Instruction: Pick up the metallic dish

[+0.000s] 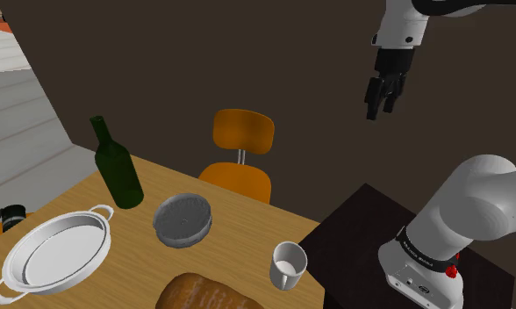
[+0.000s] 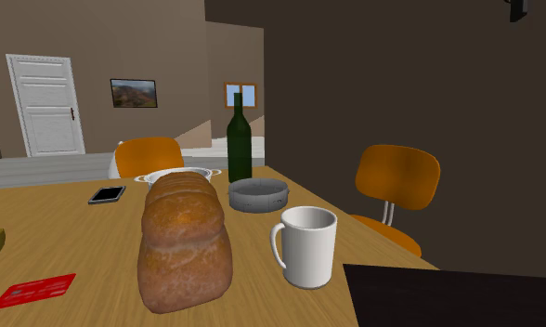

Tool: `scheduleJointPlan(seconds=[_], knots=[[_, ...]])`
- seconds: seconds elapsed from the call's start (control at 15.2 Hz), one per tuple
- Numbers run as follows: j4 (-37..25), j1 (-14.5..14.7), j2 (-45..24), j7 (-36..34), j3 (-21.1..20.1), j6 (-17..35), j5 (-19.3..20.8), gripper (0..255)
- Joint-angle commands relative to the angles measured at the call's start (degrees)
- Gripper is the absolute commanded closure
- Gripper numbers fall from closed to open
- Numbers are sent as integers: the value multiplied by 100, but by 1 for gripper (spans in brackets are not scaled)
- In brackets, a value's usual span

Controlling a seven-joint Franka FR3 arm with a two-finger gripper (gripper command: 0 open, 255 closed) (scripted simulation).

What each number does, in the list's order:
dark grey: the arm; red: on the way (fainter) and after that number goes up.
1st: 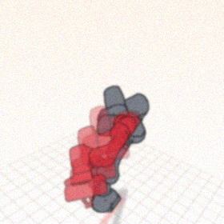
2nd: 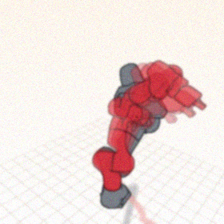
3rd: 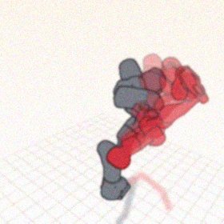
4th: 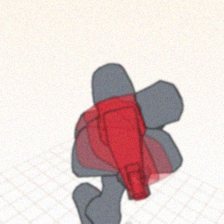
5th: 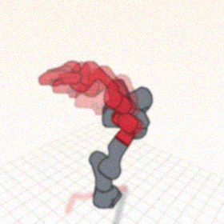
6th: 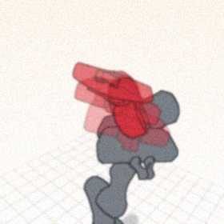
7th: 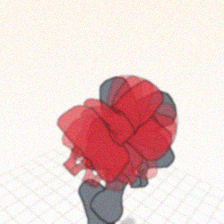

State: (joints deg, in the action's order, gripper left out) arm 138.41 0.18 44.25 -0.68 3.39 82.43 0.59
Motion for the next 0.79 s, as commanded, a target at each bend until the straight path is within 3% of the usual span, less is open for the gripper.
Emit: scheduleJointPlan(seconds=[0.0, 0.73], knots=[[0, 0, 0, 0, 0, 0, 0, 0], [358, 429, -1134, -1263, -1163, 1782, -685, 0]])
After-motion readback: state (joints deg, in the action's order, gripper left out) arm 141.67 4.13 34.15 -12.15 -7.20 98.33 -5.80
